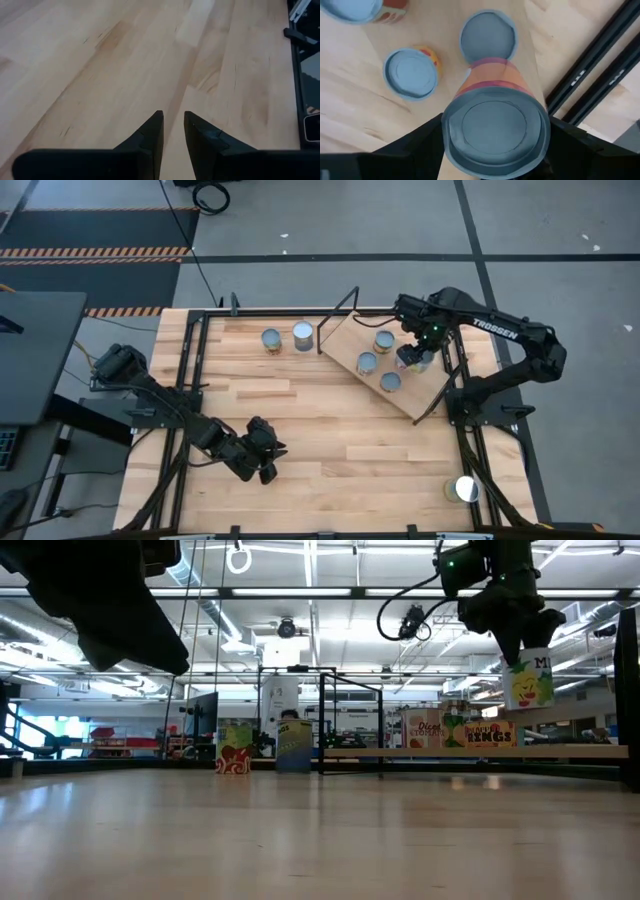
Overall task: Pick and place cans onto a shelf
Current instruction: Put the canned mixed fruits on the shelf
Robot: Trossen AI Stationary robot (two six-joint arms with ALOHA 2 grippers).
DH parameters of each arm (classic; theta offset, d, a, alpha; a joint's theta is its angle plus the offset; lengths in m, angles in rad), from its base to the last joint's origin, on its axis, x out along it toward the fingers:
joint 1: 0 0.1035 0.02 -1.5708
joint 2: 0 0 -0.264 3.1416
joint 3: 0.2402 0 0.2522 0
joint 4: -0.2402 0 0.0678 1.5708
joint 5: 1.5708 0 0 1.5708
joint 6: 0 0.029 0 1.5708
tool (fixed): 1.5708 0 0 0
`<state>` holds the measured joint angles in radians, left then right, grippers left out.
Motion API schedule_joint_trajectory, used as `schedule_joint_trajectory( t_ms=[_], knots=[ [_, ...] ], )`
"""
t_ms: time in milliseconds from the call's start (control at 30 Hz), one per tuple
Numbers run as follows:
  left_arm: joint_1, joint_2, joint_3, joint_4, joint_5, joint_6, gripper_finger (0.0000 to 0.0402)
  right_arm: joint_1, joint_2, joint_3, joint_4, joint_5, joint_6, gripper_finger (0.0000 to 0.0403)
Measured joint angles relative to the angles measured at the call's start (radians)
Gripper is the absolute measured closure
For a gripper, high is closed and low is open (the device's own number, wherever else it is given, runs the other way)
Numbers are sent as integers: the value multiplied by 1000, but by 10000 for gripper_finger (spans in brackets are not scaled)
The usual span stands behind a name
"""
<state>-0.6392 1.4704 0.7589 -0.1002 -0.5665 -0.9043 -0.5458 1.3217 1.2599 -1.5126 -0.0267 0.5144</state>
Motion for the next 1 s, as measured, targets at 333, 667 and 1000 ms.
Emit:
schedule_joint_trajectory(
  t_ms=[333,667,1000],
  knots=[
    [0,0,0,0,0,11,319,-21,-2,-48,-9,-52,42,113],
    [0,0,0,0,2,3,319,-74,-27,-222,65,-27,98,113],
    [0,0,0,0,7,26,319,-112,-93,-302,117,-52,69,84]
  ],
)
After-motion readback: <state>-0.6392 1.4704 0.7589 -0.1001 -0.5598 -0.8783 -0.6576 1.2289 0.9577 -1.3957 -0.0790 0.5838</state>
